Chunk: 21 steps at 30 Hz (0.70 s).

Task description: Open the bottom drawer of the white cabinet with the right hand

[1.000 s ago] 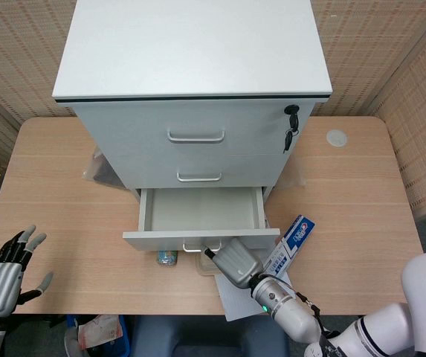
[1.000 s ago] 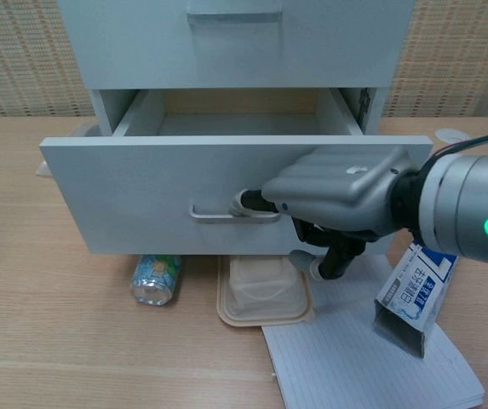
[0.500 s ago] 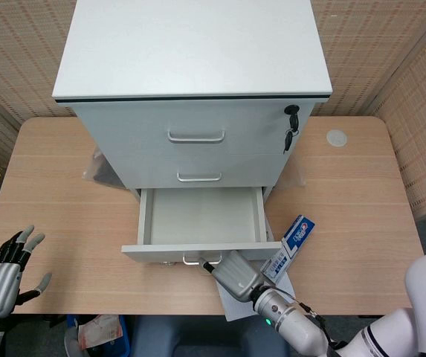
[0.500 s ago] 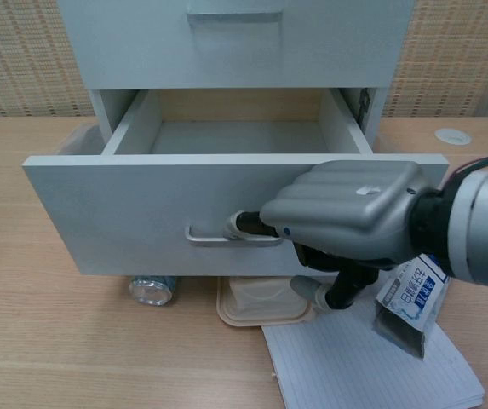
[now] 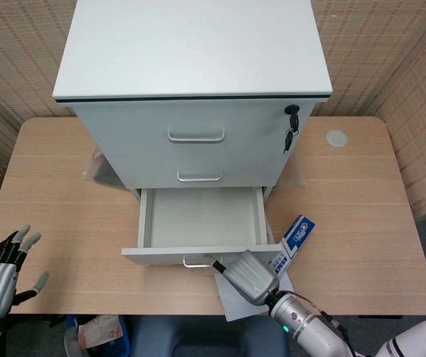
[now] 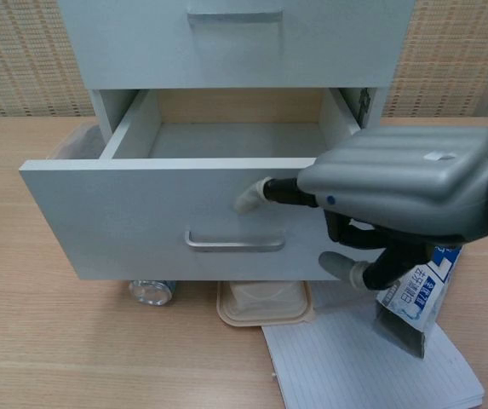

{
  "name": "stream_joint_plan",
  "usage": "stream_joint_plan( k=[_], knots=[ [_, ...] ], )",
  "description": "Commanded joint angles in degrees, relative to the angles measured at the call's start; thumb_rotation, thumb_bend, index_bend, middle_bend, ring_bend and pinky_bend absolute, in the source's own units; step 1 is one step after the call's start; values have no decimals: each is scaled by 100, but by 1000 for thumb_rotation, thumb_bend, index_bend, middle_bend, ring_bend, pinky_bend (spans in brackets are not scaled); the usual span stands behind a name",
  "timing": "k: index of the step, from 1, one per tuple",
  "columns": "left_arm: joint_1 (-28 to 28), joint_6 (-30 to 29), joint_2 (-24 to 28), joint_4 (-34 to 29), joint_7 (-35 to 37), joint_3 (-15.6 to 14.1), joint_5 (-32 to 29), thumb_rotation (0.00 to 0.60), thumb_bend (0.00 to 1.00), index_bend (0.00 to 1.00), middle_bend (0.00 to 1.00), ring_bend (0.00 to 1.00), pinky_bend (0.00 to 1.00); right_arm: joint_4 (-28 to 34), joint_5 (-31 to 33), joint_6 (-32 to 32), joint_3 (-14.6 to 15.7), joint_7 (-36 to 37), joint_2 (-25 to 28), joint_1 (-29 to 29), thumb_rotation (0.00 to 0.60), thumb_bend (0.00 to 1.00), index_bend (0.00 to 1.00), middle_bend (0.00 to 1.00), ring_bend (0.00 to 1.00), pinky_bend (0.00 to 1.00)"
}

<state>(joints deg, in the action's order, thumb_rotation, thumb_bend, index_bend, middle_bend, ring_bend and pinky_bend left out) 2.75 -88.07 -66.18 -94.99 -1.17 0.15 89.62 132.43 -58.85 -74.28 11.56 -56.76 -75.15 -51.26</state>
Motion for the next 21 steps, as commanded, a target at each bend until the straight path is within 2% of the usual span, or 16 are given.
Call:
stream_joint_plan(
  k=[1,6,10,16,21],
  knots=[
    [-3,2,8,20,13,7,-16,600,308,131,46,61,114,89,-1158,-612,522,646,718,726,600,468,75,914,933,728],
    [24,33,16,28,-1,27,-21,600,309,130,46,61,114,-169,-2295,-1426,916,1520,1515,1578,600,468,75,869,868,727],
    [58,68,17,6,-46,49,-28,600,309,131,46,61,114,-495,-2673,-1998,995,2164,1972,2174,600,468,75,796,777,728],
    [138,185,-16,-50,-143,85,-70,600,309,131,46,61,114,-1223,-2473,-2429,819,3184,2252,2915,600,460,75,622,585,701],
    [178,237,-43,-97,-230,102,-97,600,309,131,46,61,114,-1869,-2096,-2326,584,3852,2188,3314,600,352,75,404,355,543]
  ],
)
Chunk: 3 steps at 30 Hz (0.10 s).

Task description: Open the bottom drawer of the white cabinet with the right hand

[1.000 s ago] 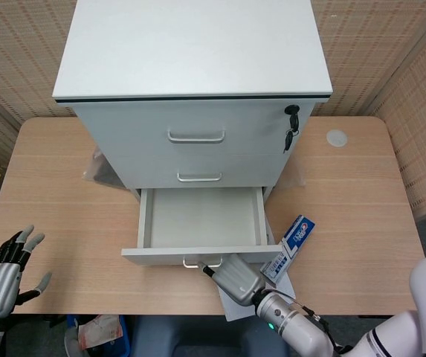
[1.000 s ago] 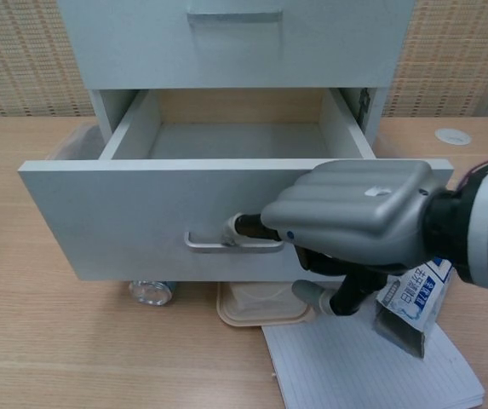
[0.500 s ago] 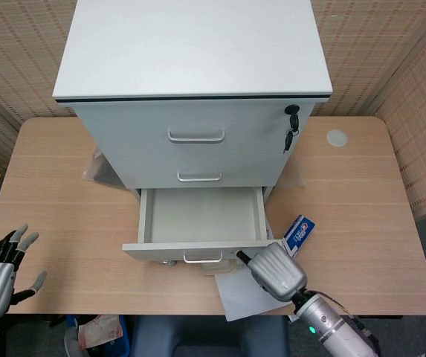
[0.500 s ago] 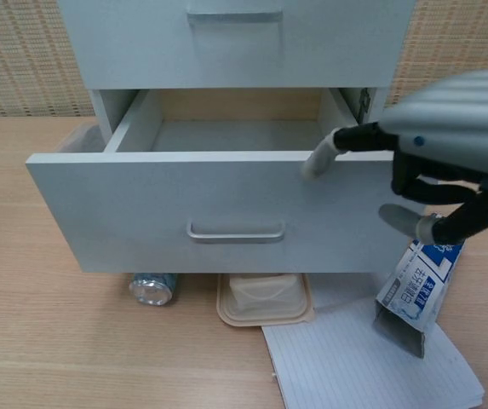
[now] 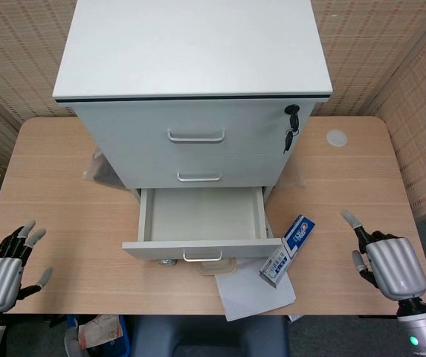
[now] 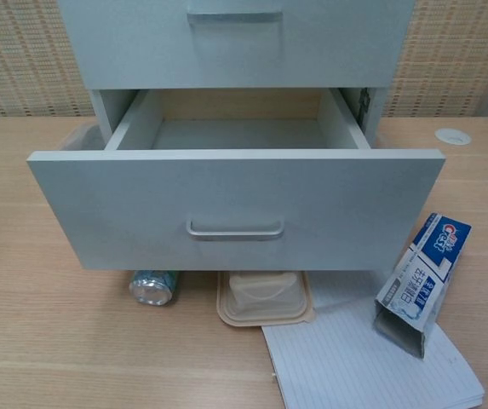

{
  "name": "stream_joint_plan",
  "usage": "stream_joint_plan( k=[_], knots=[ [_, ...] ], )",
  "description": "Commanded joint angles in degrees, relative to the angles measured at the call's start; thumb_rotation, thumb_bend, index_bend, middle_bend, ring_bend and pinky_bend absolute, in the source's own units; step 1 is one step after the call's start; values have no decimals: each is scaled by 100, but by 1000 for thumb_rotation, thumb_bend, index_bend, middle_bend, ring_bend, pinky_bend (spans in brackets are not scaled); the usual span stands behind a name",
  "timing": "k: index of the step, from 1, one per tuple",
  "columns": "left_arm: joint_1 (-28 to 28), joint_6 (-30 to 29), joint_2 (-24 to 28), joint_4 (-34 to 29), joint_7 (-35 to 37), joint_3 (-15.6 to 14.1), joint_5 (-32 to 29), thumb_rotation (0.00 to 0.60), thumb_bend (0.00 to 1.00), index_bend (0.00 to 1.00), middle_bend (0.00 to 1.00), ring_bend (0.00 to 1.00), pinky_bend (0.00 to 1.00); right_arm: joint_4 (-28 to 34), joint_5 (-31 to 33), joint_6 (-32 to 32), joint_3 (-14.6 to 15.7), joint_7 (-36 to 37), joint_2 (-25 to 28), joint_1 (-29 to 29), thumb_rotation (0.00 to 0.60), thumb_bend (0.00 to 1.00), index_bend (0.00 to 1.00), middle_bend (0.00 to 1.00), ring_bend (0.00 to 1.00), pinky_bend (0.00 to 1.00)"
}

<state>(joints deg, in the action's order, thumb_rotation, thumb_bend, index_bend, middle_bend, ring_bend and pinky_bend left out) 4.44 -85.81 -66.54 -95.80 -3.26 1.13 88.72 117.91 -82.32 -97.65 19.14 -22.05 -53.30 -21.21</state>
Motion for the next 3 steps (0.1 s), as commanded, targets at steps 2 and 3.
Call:
stream_joint_plan(
  k=[2,3],
  knots=[
    [13,12,-7,-57,-58,2,-3,600,309,131,45,61,114,-682,342,41,-287,538,-93,468,600,316,75,362,308,498],
    [11,0,-8,-77,-76,1,6,600,309,131,46,61,114,-787,354,41,-337,595,-145,534,600,296,75,343,286,475]
  ],
)
